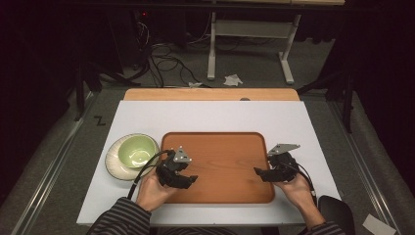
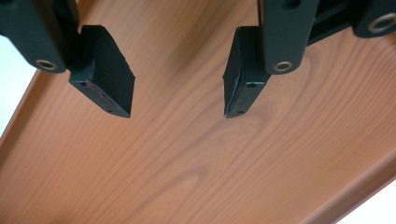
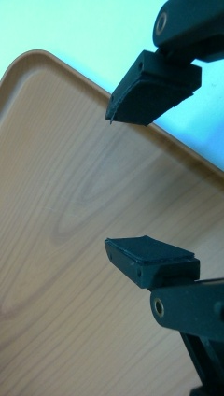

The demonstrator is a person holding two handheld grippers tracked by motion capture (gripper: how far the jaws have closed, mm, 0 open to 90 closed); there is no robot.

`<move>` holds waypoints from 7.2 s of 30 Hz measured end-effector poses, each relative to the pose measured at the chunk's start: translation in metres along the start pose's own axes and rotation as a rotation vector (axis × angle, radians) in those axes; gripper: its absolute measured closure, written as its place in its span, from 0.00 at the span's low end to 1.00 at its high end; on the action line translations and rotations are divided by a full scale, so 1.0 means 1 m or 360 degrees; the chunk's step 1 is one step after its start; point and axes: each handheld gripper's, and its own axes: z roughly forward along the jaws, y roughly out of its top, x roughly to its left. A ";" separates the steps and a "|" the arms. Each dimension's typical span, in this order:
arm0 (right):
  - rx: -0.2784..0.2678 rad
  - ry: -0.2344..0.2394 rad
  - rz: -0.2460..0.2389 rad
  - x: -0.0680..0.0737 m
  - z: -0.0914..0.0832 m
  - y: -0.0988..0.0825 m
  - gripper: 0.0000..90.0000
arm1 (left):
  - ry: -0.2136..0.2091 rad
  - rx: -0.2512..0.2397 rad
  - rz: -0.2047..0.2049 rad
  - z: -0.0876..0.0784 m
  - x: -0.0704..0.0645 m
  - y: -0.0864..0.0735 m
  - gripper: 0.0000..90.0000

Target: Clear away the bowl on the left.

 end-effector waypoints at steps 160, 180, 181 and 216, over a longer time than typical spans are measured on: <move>0.0088 0.0041 -0.0015 0.002 0.004 -0.001 0.38 | 0.0420 -0.0296 -0.0871 -0.098 0.141 -0.073 0.31; 0.0087 0.0050 -0.0013 0.001 0.004 -0.001 0.38 | 0.0439 -0.0183 -0.1021 -0.086 0.157 -0.087 0.31; 0.0089 0.0050 -0.0013 0.002 0.004 -0.001 0.38 | 0.0439 -0.0172 -0.1020 -0.085 0.157 -0.087 0.31; 0.0086 0.0049 -0.0023 -0.001 0.003 0.000 0.38 | 0.0328 0.0027 -0.1199 -0.063 0.175 -0.102 0.67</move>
